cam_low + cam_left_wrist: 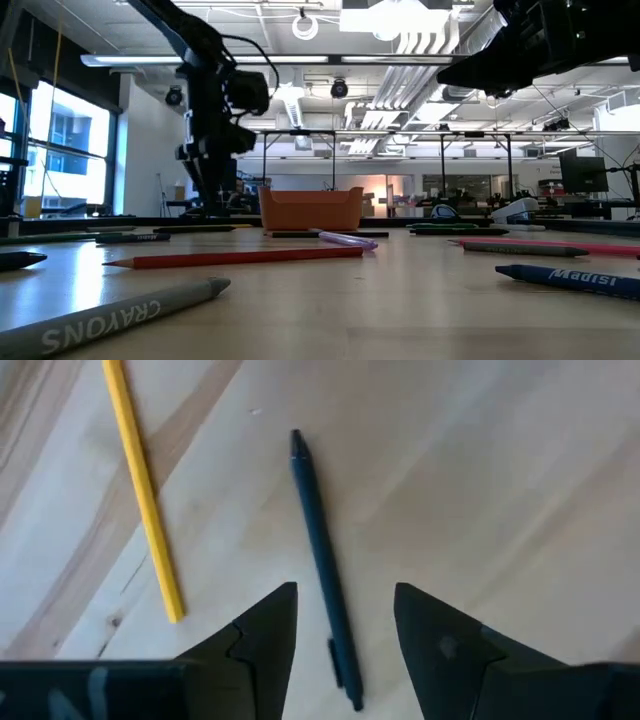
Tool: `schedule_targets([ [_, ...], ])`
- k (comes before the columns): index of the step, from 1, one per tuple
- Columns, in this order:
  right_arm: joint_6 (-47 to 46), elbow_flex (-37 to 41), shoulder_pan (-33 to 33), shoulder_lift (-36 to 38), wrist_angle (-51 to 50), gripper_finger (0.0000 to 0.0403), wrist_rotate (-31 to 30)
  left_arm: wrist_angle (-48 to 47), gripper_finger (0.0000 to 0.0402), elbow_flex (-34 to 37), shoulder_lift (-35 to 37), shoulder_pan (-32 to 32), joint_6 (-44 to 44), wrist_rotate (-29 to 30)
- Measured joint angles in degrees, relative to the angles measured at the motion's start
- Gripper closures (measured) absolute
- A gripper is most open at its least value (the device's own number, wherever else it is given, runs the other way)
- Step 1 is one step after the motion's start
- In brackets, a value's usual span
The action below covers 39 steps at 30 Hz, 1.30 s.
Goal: Sort crayons/erasers/pens/pencils in bins
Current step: Put the black pen into the white bin
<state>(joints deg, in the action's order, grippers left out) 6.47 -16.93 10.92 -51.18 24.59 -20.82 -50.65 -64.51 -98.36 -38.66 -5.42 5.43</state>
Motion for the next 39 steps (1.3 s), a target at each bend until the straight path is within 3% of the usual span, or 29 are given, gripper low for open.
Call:
schedule_targets([
  [5,0.2,0.0,0.0,0.0,0.0,0.0403,0.0,-0.6,0.0243,-4.4,-7.6,-0.4,0.1,0.2],
  [10,1.3,0.0,0.0,0.0,0.1,0.0403,0.0,-0.4,0.0243,-6.5,-10.8,-0.5,-0.1,2.6],
  [19,1.1,0.0,0.0,0.0,0.0,0.0403,0.0,-0.6,0.0245,-6.5,-12.4,-2.2,-1.5,2.6],
  [30,1.1,0.0,0.0,0.0,0.1,0.0403,0.0,-1.1,0.0314,-6.5,-12.4,-1.3,1.1,2.2],
  [39,1.1,0.0,0.0,0.0,0.1,0.0403,0.0,-1.1,0.0331,-6.5,-12.4,-0.8,1.1,1.3],
])
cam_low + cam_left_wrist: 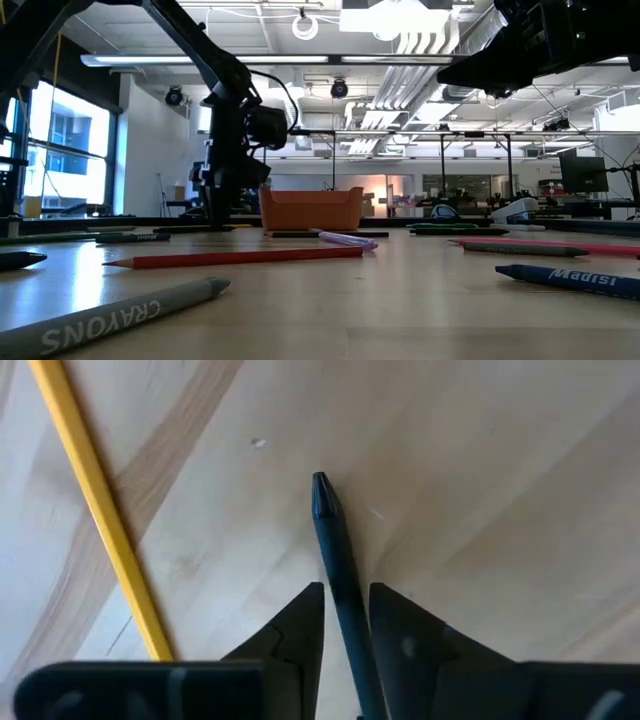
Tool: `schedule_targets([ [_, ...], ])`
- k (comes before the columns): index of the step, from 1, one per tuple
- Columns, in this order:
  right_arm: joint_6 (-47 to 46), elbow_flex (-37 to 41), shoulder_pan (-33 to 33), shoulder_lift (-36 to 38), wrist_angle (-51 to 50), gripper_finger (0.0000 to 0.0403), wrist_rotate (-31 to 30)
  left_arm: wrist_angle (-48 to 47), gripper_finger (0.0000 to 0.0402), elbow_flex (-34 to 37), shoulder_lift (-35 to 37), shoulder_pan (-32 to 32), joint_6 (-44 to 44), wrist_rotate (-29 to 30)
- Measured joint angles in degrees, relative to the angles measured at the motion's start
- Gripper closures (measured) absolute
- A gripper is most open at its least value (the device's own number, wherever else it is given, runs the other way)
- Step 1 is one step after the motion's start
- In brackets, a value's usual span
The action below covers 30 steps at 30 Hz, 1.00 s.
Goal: Sort crayons/erasers/pens/pencils in bins
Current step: Put the black pen into the white bin
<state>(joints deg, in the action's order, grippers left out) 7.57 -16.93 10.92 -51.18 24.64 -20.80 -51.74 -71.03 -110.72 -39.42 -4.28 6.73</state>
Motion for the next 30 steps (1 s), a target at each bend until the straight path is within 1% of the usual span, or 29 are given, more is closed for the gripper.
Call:
schedule_targets([
  [9,0.0,0.0,0.0,0.0,0.0,0.0403,0.0,-1.5,0.0349,-0.1,0.0,2.0,2.0,-3.8],
  [13,0.0,0.0,0.0,0.0,0.0,0.0403,0.0,-2.6,0.0357,-1.4,0.1,2.7,3.0,-4.9],
  [21,0.0,0.0,0.0,0.0,0.0,0.0403,0.0,-5.5,0.037,-4.1,0.1,5.1,6.0,-4.4],
  [25,0.2,0.0,0.0,0.0,0.0,0.0403,0.0,-5.4,0.0353,-4.1,0.1,5.9,6.7,-4.0],
  [30,0.2,0.0,0.0,0.0,0.0,0.0403,0.0,-3.5,0.0304,-4.1,0.1,5.6,5.4,-1.1],
])
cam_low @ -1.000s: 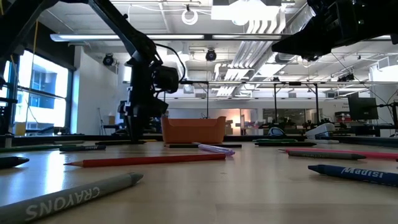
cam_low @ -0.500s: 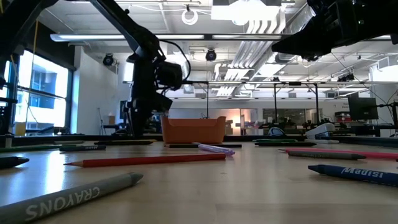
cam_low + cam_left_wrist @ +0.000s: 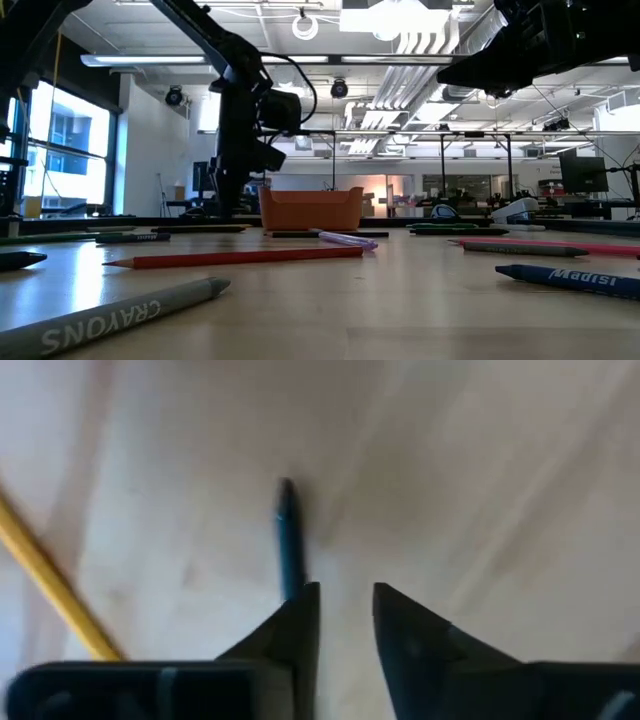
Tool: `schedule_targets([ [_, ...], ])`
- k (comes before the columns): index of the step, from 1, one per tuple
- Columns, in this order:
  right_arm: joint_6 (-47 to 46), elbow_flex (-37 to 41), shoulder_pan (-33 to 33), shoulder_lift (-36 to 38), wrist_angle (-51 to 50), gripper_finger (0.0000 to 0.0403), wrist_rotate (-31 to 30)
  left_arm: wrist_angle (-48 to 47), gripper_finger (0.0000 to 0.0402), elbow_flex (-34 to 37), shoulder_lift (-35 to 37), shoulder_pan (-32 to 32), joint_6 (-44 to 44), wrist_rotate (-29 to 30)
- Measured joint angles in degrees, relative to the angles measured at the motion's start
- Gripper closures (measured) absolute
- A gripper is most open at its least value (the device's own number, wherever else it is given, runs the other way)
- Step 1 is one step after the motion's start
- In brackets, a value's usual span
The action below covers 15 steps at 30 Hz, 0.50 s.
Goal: Sort crayons/erasers/pens/pencils in bins
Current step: Put the black pen into the white bin
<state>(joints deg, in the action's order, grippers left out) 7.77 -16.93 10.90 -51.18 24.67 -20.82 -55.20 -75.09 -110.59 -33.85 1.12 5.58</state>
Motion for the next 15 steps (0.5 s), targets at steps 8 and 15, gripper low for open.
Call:
schedule_targets([
  [8,-0.2,0.0,0.0,0.0,0.0,0.0403,0.0,4.3,0.0261,0.3,-1.2,-2.1,-0.4,-2.6],
  [15,-0.1,0.0,0.0,0.0,0.0,0.0403,0.0,4.2,0.0285,0.4,-3.7,-2.8,1.1,-3.7],
])
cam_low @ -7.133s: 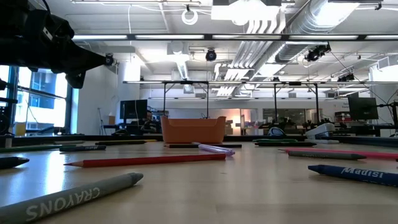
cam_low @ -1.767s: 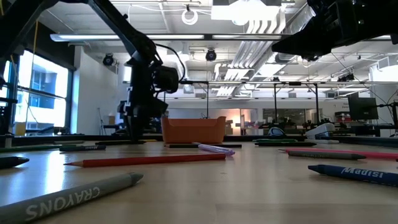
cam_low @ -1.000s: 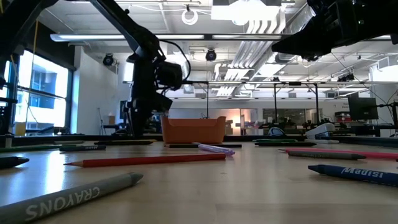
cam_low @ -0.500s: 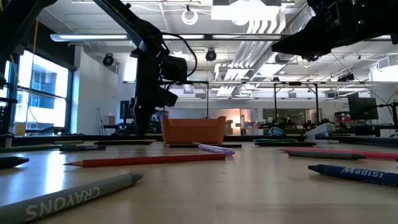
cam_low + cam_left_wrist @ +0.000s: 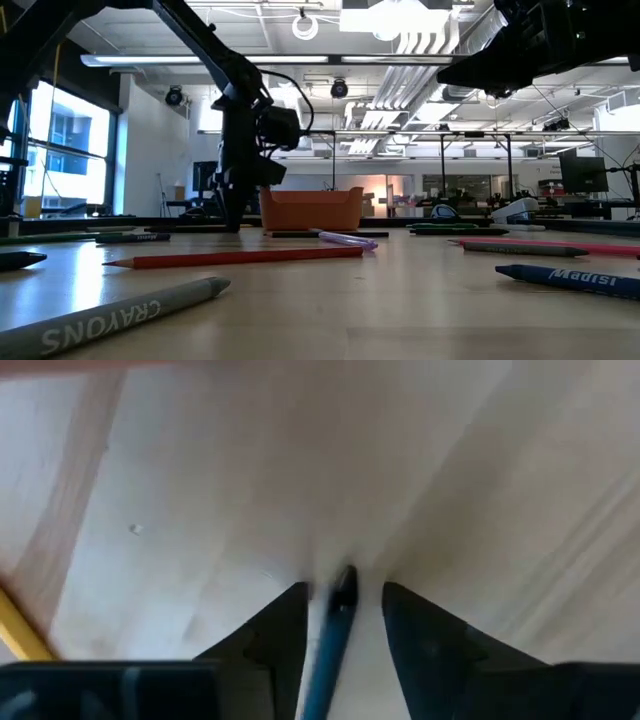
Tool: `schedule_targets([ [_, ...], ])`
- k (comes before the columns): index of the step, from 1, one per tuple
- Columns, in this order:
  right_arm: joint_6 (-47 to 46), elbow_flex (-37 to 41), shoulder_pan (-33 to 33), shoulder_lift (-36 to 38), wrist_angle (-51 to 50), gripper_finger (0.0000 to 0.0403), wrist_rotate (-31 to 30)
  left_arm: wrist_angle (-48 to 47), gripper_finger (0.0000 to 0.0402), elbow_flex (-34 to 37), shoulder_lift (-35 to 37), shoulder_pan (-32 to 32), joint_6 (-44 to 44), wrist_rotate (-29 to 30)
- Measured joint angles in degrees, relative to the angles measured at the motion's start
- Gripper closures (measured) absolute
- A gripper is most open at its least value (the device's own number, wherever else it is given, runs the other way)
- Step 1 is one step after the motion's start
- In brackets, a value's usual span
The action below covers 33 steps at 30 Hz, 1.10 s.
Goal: Sort crayons/erasers/pens/pencils in bins
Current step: Put the black pen into the white bin
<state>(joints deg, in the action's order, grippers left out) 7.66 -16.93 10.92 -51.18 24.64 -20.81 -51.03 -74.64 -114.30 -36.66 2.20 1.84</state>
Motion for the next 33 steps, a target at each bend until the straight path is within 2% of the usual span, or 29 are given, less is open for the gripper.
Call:
schedule_targets([
  [14,0.1,0.0,0.0,0.0,0.0,0.0403,0.0,-2.4,0.0392,0.3,1.5,3.2,4.4,-0.2],
  [22,0.1,0.0,0.0,0.0,0.0,0.0403,0.0,-6.1,0.0393,0.2,4.5,5.3,4.3,-0.1],
  [33,0.1,0.0,0.0,0.0,0.0,0.0403,0.0,-9.1,0.0401,0.1,11.4,13.2,0.4,-0.9],
])
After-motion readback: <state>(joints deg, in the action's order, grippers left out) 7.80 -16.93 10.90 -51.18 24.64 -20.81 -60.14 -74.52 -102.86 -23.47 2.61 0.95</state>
